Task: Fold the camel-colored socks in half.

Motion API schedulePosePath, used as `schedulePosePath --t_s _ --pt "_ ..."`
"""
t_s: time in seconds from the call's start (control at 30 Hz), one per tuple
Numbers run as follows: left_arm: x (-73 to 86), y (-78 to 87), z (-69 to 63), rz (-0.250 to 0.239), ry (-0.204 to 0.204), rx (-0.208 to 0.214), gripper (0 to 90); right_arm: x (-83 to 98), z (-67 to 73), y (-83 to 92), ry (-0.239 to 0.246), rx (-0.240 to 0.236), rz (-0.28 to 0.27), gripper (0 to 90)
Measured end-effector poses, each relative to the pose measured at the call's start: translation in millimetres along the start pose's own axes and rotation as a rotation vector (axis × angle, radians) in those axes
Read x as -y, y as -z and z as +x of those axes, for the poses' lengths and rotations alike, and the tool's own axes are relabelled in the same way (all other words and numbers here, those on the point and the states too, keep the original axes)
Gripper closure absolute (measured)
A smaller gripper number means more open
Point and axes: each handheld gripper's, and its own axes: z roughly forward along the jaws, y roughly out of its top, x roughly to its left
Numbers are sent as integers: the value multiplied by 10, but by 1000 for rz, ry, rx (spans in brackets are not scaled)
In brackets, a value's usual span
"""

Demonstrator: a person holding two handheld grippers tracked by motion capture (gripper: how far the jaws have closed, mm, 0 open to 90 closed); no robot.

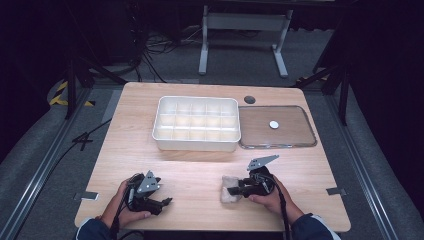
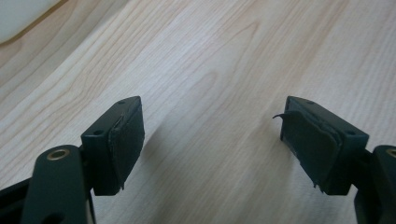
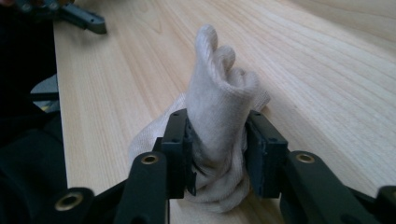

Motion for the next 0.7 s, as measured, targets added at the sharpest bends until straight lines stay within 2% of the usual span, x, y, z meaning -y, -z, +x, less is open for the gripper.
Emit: schedulePosePath --t_s 0.1,0.2,0.3,0.5,0.7 --pt "6 -17 27 -11 3 7 195 -12 51 21 36 20 5 679" --pt "8 -43 49 -14 38 13 167 -22 86 48 61 25 -1 688" --pt "22 -51 60 -26 47 12 155 -31 115 71 91 46 -5 690" --pt "36 -52 54 -36 59 -8 142 -51 133 154 111 82 -31 691" --pt "23 -67 59 -30 68 -2 125 -61 108 294 137 167 -59 691"
